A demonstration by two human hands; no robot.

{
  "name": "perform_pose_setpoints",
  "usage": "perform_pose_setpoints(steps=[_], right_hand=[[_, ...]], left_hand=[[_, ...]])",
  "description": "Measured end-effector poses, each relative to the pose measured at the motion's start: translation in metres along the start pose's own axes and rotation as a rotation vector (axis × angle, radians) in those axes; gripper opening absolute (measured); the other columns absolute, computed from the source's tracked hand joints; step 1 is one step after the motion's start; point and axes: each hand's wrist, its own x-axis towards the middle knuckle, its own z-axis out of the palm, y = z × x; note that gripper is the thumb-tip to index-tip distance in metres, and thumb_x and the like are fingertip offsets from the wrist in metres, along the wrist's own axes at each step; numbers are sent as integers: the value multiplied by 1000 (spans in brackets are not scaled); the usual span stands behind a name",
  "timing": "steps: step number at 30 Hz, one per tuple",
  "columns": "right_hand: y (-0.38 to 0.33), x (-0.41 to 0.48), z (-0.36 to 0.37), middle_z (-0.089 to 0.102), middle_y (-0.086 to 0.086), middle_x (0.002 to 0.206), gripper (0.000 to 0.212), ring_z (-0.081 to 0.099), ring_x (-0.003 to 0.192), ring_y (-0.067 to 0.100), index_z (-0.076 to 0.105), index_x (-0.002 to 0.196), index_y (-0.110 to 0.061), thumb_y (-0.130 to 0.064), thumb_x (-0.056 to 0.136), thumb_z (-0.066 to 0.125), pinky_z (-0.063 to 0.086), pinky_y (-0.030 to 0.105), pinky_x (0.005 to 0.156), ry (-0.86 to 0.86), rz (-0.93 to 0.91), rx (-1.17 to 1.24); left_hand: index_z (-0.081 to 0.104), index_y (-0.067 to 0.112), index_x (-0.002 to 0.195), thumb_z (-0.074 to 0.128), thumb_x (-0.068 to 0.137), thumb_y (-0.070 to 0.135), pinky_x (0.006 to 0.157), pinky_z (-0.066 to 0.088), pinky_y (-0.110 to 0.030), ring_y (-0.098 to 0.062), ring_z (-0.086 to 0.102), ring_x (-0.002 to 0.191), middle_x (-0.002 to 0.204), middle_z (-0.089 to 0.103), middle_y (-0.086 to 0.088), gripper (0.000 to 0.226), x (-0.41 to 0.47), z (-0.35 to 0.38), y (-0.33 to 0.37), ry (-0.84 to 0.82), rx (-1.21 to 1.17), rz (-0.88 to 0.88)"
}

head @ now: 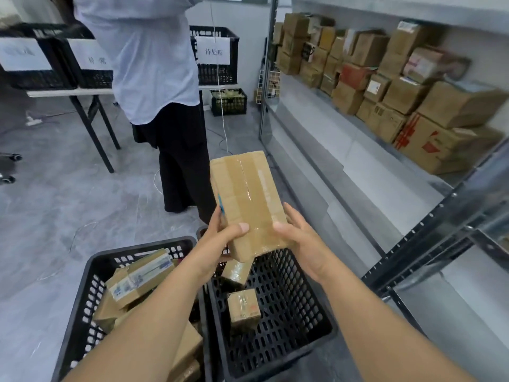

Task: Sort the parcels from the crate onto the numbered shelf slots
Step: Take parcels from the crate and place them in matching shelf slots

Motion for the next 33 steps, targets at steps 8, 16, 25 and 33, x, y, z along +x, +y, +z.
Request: perform_pose_setpoints(steps=[8, 16, 25, 33], right_hand=[[-1, -24, -2, 56, 0, 132, 98, 58, 117, 15, 38, 138, -46, -48, 52, 84, 49, 39, 98, 75, -82, -129], [-15, -61, -5, 21, 0, 140, 123, 19, 132, 16, -5, 151, -35, -59, 59, 73, 26, 38, 110, 619, -178, -739], [-30, -155, -78, 17, -21, 149, 116, 15, 140, 2, 9, 146, -49, -55, 56, 82, 20, 39, 118, 459, -218, -603], [-30, -283, -159, 36, -8, 150, 111, 41, 134, 8, 24, 145, -52, -38, 53, 85, 38, 37, 109, 400, -152, -314]], left_hand=[[42, 40, 136, 70, 66, 42, 93, 50, -44, -18, 60, 115, 128, 61, 6, 75, -4, 2, 12, -170, -24, 23], [-12, 36, 149, 81, 54, 63, 114, 28, -43, -20, 23, 142, 154, 18, 0, 135, -11, 81, 20, 3, 318, 179], [18, 49, 146, 78, 64, 32, 93, 52, -44, -13, 60, 113, 130, 58, 11, 103, -22, 126, 26, -245, 113, 207], [33, 38, 144, 76, 53, 31, 85, 51, -39, -22, 63, 111, 129, 62, 3, 101, -75, 208, 27, -591, 83, 122]])
